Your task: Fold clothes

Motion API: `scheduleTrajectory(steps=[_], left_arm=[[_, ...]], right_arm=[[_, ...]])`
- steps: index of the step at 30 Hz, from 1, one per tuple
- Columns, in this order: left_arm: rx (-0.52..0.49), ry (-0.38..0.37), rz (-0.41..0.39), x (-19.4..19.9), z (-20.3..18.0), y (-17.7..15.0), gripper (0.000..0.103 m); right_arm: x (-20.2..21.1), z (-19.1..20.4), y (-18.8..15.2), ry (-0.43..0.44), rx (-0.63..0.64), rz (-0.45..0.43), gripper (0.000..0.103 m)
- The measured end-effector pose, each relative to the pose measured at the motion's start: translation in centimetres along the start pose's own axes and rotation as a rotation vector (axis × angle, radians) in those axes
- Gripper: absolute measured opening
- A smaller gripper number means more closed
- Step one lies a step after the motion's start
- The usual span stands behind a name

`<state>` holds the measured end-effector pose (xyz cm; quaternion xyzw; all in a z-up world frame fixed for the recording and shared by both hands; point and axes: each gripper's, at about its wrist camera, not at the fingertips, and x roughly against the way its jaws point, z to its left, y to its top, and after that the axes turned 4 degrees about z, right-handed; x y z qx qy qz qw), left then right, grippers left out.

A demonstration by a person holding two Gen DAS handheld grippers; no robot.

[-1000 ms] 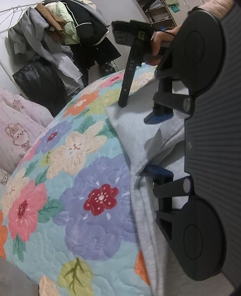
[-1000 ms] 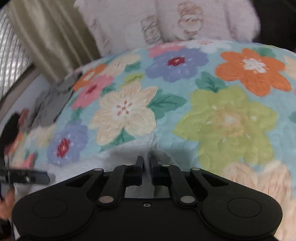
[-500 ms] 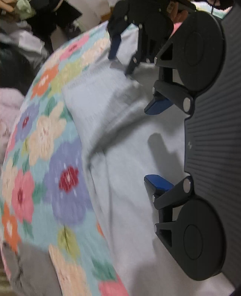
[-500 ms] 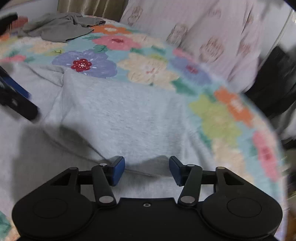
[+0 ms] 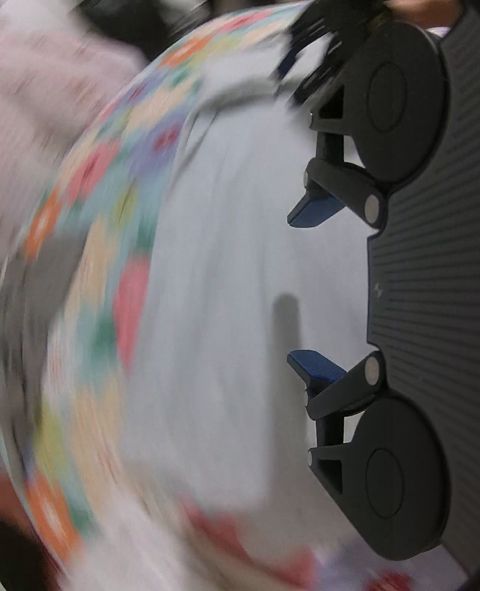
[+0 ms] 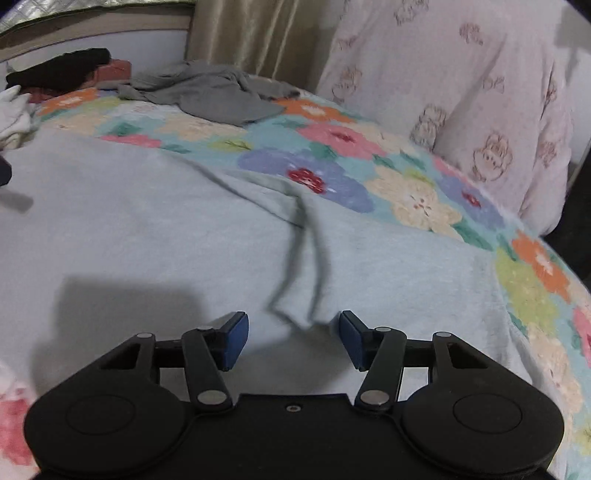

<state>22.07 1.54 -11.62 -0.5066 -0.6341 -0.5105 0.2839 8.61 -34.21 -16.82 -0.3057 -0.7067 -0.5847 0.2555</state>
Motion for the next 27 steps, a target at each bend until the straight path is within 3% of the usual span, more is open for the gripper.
scheduleTrajectory(steps=[3,6,9,13,16,18,19,20,21,22,27], left_arm=[[0.129,0.013,-0.009,1.1,5.0,-0.9,0.073],[0.181,-0.029,-0.027,2.4,7.5,-1.7,0.073],[0.227,-0.021,-0.035,2.3,8.9,-2.4,0.081],[0.256,0.041,0.004,0.7,10.0,-2.7,0.081],[0.281,-0.009,-0.003,0.1,10.8,-2.7,0.083],[0.283,-0.063,-0.02,-0.1,11.1,-2.6,0.074],[0.286,-0.106,-0.019,-0.1,11.1,-2.6,0.053],[0.291,-0.15,-0.014,-0.1,11.1,-2.6,0.038],[0.296,-0.194,-0.01,-0.1,11.1,-2.6,0.031],[0.294,-0.224,-0.01,-0.1,11.0,-2.6,0.015],[0.288,-0.397,-0.071,0.8,10.5,-2.5,0.01]], right_arm=[[2.6,1.9,0.1,0.11,-0.037,-0.036,0.06],[4.6,5.1,0.7,0.228,0.043,-0.068,0.061],[4.6,8.6,1.2,0.31,0.115,-0.061,0.061],[3.8,13.4,1.7,0.428,0.178,-0.03,0.061],[3.3,17.3,2.1,0.519,0.246,-0.014,0.061],[2.9,19.6,2.5,0.56,0.3,-0.021,0.061],[2.7,20.8,2.8,0.566,0.323,-0.027,0.063],[2.6,21.7,3.0,0.558,0.342,-0.036,0.064],[2.5,22.5,3.3,0.546,0.359,-0.046,0.065],[2.3,23.2,3.4,0.535,0.378,-0.056,0.065],[1.5,25.7,4.0,0.486,0.485,-0.1,0.066]])
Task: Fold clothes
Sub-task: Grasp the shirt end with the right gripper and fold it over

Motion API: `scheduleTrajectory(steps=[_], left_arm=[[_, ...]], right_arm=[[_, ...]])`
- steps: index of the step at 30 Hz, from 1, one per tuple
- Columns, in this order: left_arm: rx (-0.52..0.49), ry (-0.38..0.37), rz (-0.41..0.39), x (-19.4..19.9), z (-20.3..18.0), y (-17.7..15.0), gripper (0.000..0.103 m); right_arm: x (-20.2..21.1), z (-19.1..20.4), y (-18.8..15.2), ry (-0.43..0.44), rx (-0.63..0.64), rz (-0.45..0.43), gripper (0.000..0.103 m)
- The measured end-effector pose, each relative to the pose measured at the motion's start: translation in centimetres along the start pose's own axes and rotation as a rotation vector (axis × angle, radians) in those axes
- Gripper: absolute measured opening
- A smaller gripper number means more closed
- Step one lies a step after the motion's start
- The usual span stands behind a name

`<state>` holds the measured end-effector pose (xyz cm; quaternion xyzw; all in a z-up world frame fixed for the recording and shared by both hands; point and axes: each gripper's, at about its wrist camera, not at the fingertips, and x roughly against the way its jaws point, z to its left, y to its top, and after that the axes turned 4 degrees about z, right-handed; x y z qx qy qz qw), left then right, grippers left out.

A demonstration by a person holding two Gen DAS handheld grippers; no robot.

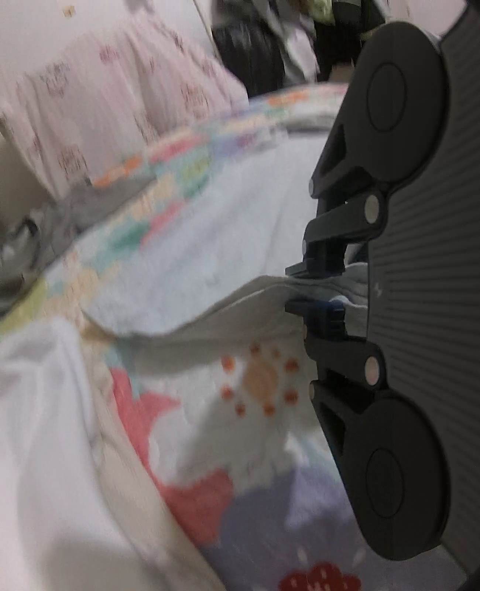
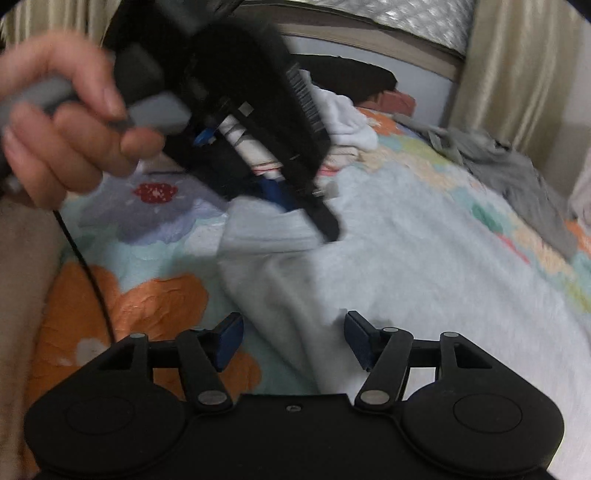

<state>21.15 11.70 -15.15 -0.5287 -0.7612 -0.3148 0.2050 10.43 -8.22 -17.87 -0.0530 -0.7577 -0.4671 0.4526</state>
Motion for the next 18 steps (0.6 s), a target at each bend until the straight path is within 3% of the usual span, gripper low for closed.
scheduleTrajectory(steps=[2,3,4,6,9,13,15,18], left_arm=[[-0.015,-0.08,-0.011,0.1,-0.7,0.1,0.01],[-0.03,-0.11,-0.012,0.1,-1.2,0.1,0.009],[-0.044,-0.139,-0.013,0.1,-1.7,0.1,0.008],[-0.132,-0.186,0.003,-0.6,-3.5,0.0,0.008],[-0.278,-0.242,0.092,-2.8,-8.5,0.1,0.008],[-0.432,-0.258,0.204,-6.9,-15.5,-1.6,0.009],[-0.469,-0.259,0.269,-9.3,-17.7,-3.1,0.011],[-0.459,-0.219,0.313,-12.7,-18.3,-4.9,0.027]], right_arm=[[-0.3,-0.3,0.5,0.004,-0.021,-0.022,0.062],[-0.3,-1.0,0.7,0.015,-0.072,-0.033,0.047],[-0.3,-1.8,0.9,0.024,-0.134,-0.042,0.024],[0.3,-3.8,0.7,0.039,-0.264,-0.062,0.009],[2.8,-6.3,-0.2,0.069,-0.429,-0.149,0.008],[7.0,-8.6,-3.5,0.007,-0.621,-0.242,0.009],[8.1,-9.8,-5.8,-0.021,-0.711,-0.217,0.009],[8.8,-10.8,-9.2,-0.096,-0.786,-0.146,0.012]])
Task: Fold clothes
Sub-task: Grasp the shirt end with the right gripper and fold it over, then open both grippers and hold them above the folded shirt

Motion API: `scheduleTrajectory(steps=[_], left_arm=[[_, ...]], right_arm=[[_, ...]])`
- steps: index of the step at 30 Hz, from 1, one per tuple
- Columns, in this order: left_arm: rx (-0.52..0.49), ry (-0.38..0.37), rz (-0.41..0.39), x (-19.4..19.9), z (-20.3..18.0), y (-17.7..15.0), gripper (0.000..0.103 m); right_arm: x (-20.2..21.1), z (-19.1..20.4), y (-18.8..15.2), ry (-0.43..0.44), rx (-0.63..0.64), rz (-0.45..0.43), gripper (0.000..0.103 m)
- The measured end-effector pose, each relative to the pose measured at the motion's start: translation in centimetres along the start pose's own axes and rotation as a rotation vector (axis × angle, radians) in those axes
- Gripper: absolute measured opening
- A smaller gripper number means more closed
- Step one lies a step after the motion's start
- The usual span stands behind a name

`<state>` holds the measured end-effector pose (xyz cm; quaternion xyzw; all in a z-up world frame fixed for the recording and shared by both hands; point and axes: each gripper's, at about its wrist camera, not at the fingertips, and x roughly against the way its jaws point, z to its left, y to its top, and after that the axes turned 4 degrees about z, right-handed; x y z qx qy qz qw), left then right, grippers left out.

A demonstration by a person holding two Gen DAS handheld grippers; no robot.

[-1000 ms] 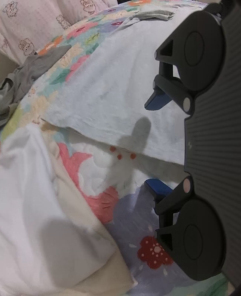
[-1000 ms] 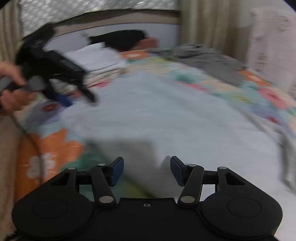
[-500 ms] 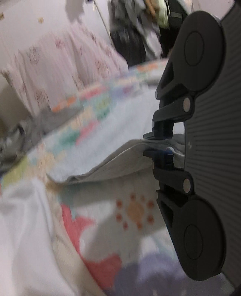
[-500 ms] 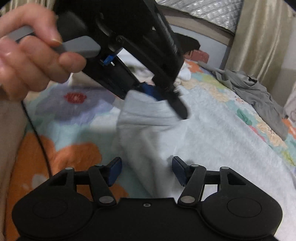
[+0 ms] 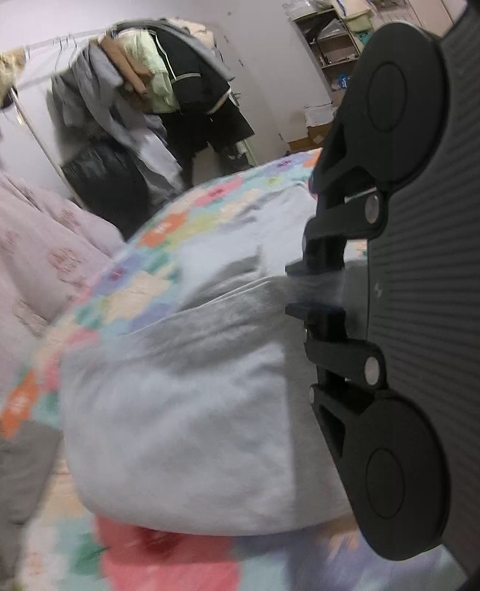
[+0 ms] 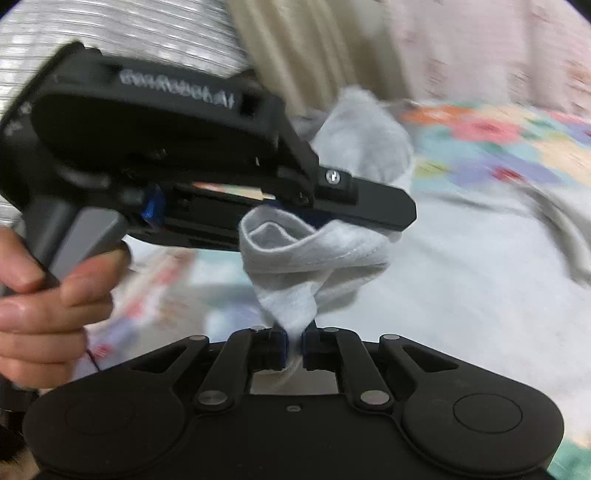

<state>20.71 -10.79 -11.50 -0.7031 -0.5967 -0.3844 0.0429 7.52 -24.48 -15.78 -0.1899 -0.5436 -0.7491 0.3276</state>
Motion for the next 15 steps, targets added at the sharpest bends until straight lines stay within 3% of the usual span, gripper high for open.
scheduleTrajectory(steps=[3,5,9,11,13,15], left_arm=[[-0.04,0.091,-0.019,-1.0,0.7,-0.9,0.041],[-0.021,0.116,-0.029,-0.4,2.4,-1.7,0.043],[0.076,0.079,-0.041,0.4,4.9,-2.1,0.043],[0.07,0.074,-0.072,1.0,4.8,-2.2,0.048],[0.062,0.079,-0.098,1.3,5.2,-2.4,0.05],[0.076,0.077,-0.12,1.5,5.5,-2.8,0.05]], right_arm=[[0.2,-2.3,-1.8,-0.048,-0.054,0.013,0.017],[0.3,-2.9,-2.4,-0.045,-0.1,-0.005,0.018],[0.3,-2.6,-2.6,-0.067,-0.181,-0.023,0.026],[0.4,-2.5,-2.5,-0.087,-0.244,-0.04,0.033],[0.2,-2.8,-2.4,-0.175,-0.339,-0.087,0.045],[0.3,-2.2,-2.4,-0.284,-0.409,-0.125,0.045]])
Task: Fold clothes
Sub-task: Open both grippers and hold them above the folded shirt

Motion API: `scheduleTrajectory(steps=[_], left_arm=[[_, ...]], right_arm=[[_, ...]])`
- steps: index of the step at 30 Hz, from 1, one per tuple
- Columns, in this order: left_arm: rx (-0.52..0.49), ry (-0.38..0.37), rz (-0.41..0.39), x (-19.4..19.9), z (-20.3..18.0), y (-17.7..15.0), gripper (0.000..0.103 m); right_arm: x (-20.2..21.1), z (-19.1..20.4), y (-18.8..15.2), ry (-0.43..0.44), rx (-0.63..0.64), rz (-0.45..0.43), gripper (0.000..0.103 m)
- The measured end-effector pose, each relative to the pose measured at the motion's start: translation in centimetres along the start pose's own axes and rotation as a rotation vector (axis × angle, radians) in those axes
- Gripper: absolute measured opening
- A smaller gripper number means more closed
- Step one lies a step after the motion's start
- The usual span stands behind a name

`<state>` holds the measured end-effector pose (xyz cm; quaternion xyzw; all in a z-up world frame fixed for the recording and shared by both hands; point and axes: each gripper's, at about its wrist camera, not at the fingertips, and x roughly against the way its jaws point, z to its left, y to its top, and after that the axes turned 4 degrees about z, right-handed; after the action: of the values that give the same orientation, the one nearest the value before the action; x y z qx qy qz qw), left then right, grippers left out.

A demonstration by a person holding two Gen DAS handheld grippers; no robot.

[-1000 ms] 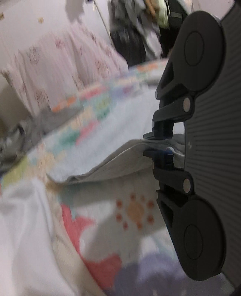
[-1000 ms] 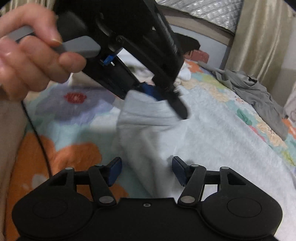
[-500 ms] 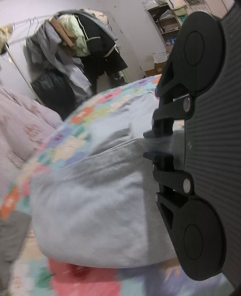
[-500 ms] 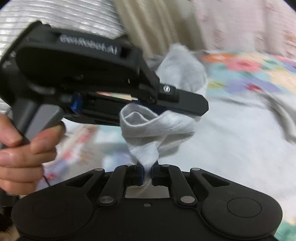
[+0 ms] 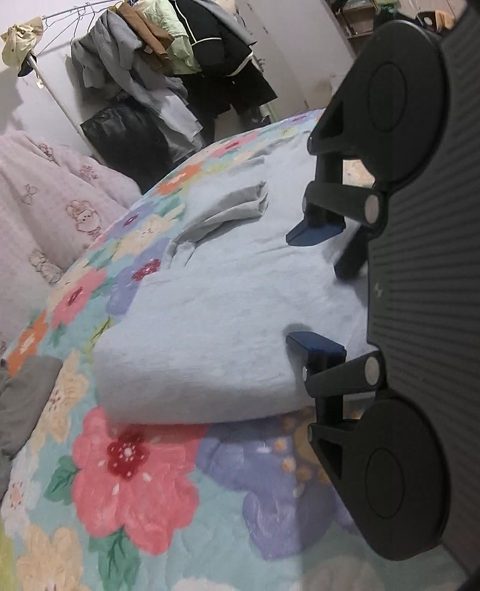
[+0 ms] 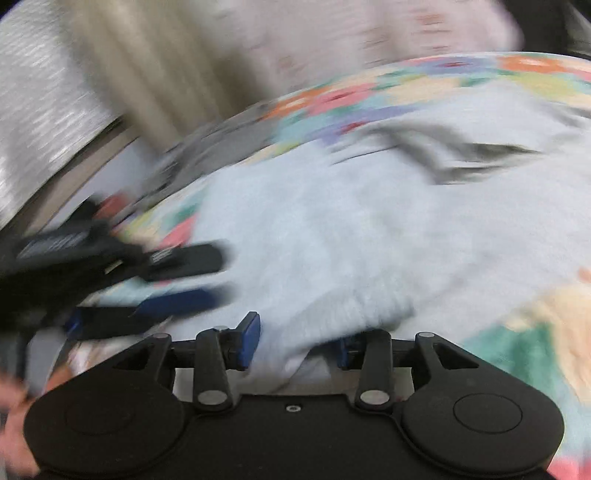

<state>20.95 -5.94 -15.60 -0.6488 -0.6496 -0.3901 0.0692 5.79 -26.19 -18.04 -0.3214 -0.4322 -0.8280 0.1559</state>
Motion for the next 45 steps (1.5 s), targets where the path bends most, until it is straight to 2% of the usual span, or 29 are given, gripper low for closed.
scheduleTrajectory(steps=[4,8,10,14,17,24,35,45], left_arm=[[0.028,-0.005,-0.035,0.4,0.8,-0.7,0.05],[0.0,0.016,-0.07,0.9,0.2,-1.3,0.05],[-0.011,0.032,-0.077,1.1,-0.4,-1.5,0.05],[-0.037,0.018,-0.082,1.7,-1.2,-2.1,0.05],[-0.059,0.034,-0.091,1.8,-1.3,-2.4,0.051],[-0.02,0.032,-0.095,1.3,0.1,-2.5,0.051],[-0.033,0.04,-0.101,1.3,-0.4,-2.4,0.051],[-0.036,0.045,-0.1,1.2,-0.6,-2.3,0.051]], right_arm=[[0.7,1.8,-0.4,-0.132,-0.029,-0.022,0.045],[1.8,2.0,-0.5,-0.155,0.058,-0.055,0.045],[1.9,1.8,-0.8,-0.17,0.087,-0.045,0.045],[1.1,1.4,-1.3,-0.138,0.076,-0.032,0.046],[0.9,1.7,-1.5,-0.129,0.112,-0.04,0.046],[0.6,1.5,-1.4,-0.111,0.111,-0.035,0.046],[0.5,1.1,-1.0,-0.085,0.121,-0.025,0.048],[0.9,0.8,-0.7,-0.037,0.087,-0.026,0.053]])
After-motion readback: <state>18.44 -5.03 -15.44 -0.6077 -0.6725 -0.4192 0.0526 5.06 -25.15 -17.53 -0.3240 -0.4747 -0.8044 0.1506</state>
